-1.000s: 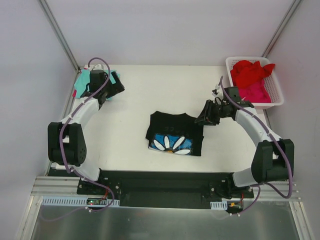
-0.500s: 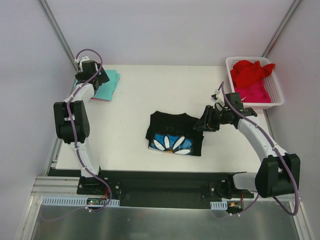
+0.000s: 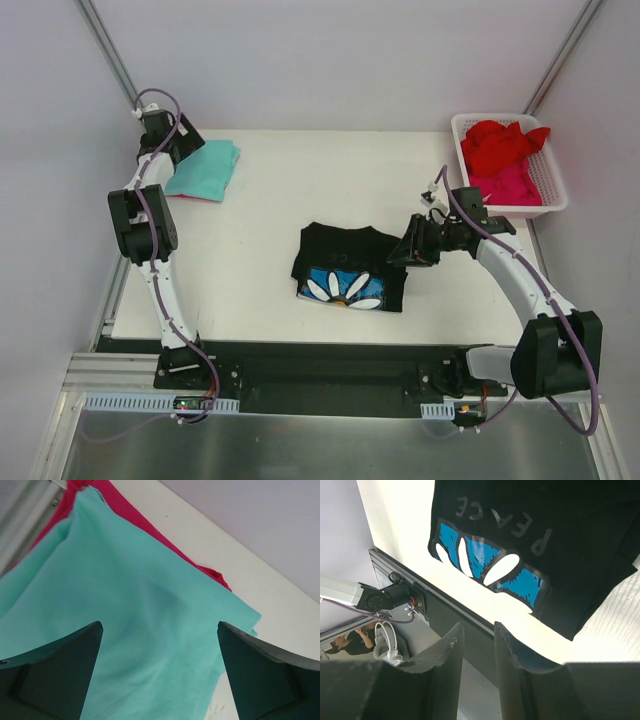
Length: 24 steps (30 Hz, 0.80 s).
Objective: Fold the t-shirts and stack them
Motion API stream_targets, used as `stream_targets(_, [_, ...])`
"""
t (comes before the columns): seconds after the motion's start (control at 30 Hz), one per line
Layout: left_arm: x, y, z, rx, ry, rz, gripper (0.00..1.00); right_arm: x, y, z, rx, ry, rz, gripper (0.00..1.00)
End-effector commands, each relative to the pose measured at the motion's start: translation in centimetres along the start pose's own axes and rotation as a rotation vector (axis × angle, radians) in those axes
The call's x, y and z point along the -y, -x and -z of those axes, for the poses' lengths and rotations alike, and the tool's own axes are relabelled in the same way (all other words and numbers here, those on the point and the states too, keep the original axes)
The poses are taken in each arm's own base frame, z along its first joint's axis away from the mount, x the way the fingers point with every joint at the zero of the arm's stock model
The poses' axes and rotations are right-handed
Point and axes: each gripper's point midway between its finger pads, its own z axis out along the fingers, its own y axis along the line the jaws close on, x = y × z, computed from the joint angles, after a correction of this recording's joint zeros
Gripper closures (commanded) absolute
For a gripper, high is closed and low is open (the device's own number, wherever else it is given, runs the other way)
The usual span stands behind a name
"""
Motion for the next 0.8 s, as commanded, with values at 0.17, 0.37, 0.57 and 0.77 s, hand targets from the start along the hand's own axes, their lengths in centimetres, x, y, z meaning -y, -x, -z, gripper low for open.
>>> stream_targets(0.17, [1.5,-3.9,-1.2,-0.277,-0.215,0.41,0.01,-1.8,0.1,0.9,-0.011,0.043,0.017,0.68])
stream_targets(0.37, [0.6,-6.8,-0.8,-0.376,-0.155,0.461,0.01,-2.6,0.0,2.0,-0.001,0.048,0.036,0.68])
stream_targets(0.57, [-1.6,-12.5,0.7,-0.499,-0.046,0.49,0.01,-3.7,0.2,2.8,0.016,0.07,0.047,0.69])
stream_targets(0.77, [0.1,-14.0,2.3,-0.527,-0.047,0.459,0.01,-4.8,0.3,3.6,0.021,0.091,0.065,0.68])
